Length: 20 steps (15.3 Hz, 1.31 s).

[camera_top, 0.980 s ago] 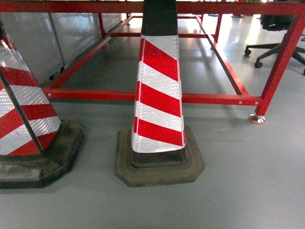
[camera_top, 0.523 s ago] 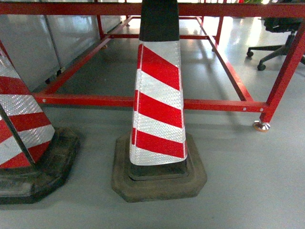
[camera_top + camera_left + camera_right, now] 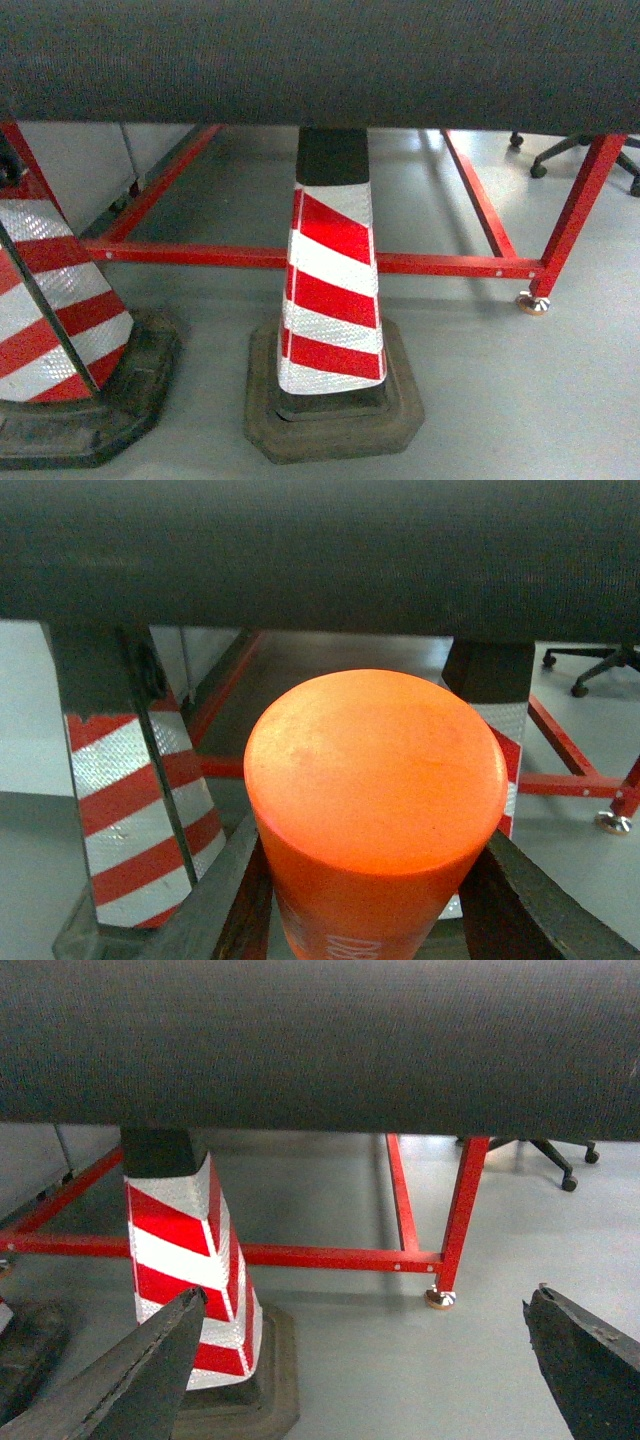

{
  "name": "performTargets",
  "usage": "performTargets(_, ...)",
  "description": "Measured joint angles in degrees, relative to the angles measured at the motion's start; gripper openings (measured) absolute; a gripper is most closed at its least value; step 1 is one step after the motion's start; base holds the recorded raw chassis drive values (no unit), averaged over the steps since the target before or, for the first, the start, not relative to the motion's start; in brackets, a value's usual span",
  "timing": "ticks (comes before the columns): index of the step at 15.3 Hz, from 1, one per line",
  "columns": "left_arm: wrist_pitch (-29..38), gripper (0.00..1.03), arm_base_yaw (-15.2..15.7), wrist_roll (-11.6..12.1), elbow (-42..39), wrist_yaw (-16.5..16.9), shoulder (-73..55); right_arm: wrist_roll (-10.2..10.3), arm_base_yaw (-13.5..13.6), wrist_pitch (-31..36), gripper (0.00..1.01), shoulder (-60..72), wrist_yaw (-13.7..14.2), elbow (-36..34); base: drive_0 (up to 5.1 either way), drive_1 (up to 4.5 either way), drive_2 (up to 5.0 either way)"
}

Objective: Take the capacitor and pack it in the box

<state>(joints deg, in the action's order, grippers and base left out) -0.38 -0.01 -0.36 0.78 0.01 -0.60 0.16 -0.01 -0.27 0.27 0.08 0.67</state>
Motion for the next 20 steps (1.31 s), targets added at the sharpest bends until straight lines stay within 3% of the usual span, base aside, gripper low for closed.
performTargets(20, 0.0, 0.41, 0.0, 0.4, 0.0, -0.2, 0.0, 0.0, 0.0, -0.1, 0.98, 0.0, 0.0, 0.0, 0.0, 0.0, 0.0)
